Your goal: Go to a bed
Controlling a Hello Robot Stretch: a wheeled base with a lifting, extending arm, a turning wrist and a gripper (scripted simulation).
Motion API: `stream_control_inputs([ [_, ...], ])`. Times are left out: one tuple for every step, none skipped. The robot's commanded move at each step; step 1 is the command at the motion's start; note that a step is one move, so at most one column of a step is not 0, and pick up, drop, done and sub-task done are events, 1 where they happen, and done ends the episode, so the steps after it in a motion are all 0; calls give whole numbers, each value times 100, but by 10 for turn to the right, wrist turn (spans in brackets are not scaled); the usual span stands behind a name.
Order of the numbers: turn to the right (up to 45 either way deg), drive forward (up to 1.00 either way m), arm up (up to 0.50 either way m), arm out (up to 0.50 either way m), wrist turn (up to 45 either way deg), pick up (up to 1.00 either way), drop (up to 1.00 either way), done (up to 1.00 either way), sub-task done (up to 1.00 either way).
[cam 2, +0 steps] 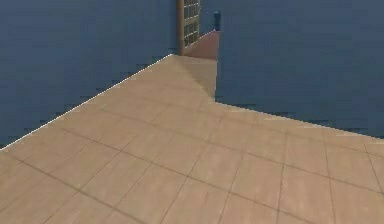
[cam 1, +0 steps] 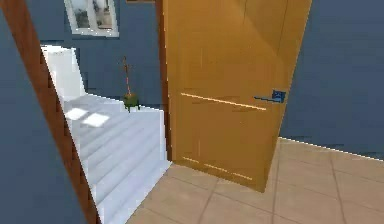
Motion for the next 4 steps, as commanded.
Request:
stream_control_inputs([
  [0,60,0,0,0,0,0,0,0],
  [-390,0,0,0,0,0,0,0,0],
  [0,80,0,0,0,0,0,0,0],
  [-300,0,0,0,0,0,0,0,0],
])
